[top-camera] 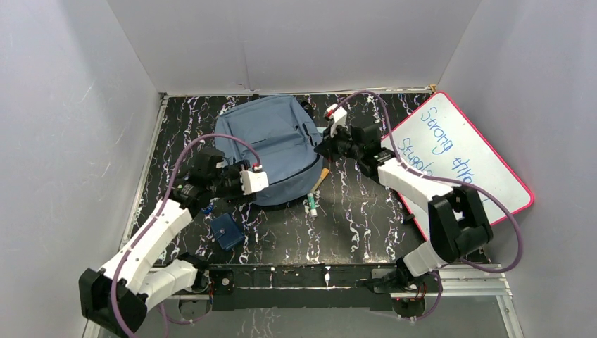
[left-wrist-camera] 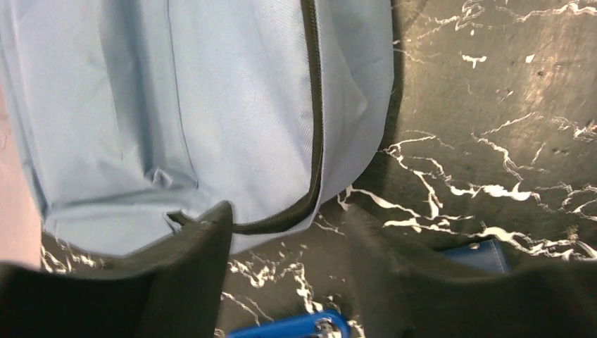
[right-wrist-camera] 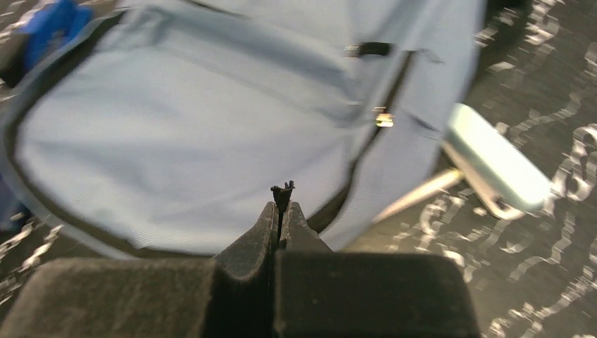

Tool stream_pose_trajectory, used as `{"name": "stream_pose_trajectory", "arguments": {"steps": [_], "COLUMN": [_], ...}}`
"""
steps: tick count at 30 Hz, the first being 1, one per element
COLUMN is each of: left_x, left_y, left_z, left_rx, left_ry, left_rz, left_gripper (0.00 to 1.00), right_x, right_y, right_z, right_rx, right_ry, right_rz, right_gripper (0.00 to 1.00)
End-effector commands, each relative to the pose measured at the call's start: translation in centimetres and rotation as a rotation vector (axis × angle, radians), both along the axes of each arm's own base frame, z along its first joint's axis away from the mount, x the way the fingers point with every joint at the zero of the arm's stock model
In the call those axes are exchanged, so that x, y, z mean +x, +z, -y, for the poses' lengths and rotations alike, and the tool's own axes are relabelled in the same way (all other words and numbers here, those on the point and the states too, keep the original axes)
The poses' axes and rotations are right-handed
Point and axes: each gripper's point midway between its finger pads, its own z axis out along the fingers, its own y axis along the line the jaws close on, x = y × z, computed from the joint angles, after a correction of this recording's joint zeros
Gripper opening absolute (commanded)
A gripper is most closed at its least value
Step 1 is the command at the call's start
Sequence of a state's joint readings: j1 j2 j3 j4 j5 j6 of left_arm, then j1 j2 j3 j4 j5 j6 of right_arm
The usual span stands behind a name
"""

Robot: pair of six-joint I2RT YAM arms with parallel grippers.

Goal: Pack the student bag
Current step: Zip the student bag at the center of the board.

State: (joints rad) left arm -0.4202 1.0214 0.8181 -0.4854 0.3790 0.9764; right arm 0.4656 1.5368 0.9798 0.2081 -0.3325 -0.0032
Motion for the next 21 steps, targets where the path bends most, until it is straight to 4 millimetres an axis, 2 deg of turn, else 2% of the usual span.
{"name": "stream_pose_trajectory", "arguments": {"steps": [1,3,7,10,15,21], "left_x": [-0.9,-1.5,-3.3,-3.6,-3.0,-2.6], "left_y": [3.4,4.5,6.2,6.6,5.4,4.1], "left_z": [-0.2,0.6,3.3,4.6,5.3,6.4], "left_rx": [-0.063,-0.12,-0.268,-0.332,-0.341,-0.352], "left_ry": [0.022,0.001,-0.107,-0.149,-0.158,-0.195], "left_rz": [0.053,0.05,-0.017,-0.045,-0.067,-0.1], "left_gripper": [0.74,0.82,0.87,0.87,0.88,0.83], "right_x": [-5.8,-7.7,-10.8,-12.4,-13.9,-14.2], "right_y": [6.1,6.7,8.0,9.2,10.6,10.3], "right_z": [-4.6,-5.5,-7.3,-8.5,-9.5,-9.8], "right_rx": [0.127,0.148,0.195,0.226,0.28,0.281], "right_ry": [0.207,0.249,0.328,0.367,0.405,0.414], "right_rz": [0.093,0.076,0.052,0.041,0.026,0.014], "right_gripper": [0.0,0.0,0.0,0.0,0.0,0.0]}}
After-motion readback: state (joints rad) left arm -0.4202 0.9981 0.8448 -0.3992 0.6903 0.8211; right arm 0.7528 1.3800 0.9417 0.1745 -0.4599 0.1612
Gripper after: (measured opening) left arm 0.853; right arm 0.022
